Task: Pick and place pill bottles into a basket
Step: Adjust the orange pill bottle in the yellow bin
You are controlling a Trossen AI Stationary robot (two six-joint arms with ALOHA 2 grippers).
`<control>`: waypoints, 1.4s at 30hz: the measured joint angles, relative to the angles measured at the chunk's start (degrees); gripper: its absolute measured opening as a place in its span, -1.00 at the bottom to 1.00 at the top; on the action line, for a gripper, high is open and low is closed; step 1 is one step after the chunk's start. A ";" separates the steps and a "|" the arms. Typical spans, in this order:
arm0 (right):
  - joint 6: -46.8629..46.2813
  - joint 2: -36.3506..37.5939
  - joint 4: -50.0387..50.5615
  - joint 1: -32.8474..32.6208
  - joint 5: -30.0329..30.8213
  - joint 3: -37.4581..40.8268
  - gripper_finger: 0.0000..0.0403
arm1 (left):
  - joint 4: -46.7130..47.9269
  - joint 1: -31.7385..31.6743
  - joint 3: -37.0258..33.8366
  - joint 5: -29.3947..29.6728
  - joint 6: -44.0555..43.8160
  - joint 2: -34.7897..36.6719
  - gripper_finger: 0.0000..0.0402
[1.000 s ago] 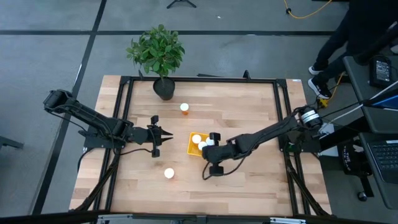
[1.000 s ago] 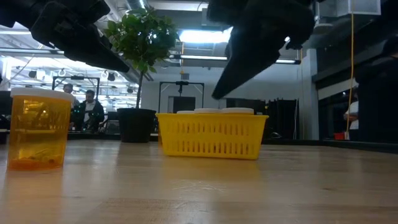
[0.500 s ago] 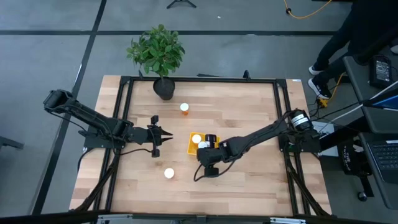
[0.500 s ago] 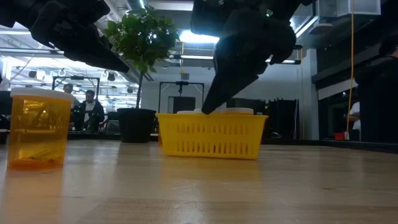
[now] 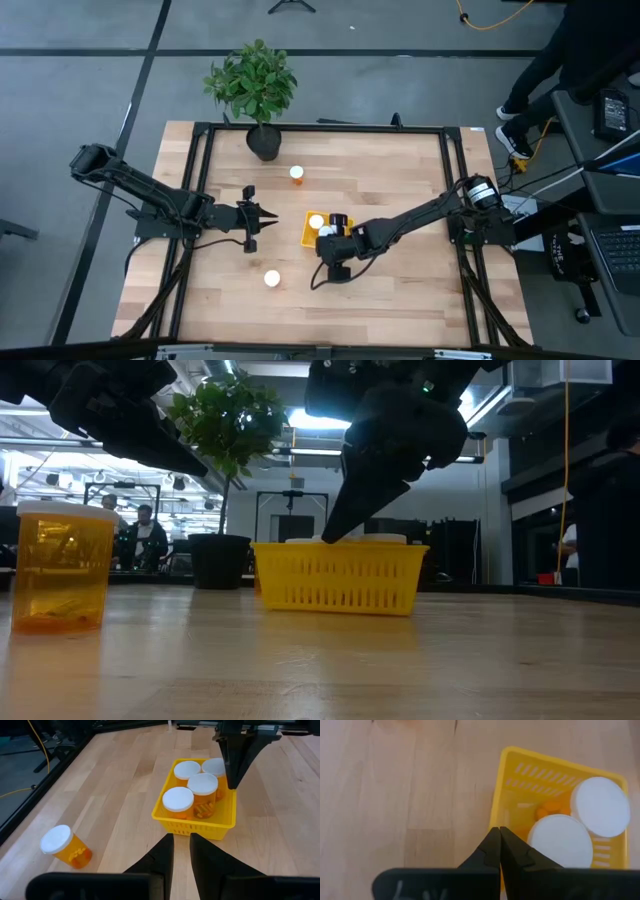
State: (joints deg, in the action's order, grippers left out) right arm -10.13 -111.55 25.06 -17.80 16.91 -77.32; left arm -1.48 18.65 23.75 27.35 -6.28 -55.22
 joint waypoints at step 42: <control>-0.31 0.00 4.10 1.36 8.29 0.07 -0.99 | -0.02 -0.02 0.00 0.00 -0.02 0.00 -0.71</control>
State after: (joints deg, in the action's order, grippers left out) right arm -10.44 -111.55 29.16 -16.45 25.20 -77.25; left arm -1.50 18.63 23.75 27.35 -6.31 -55.22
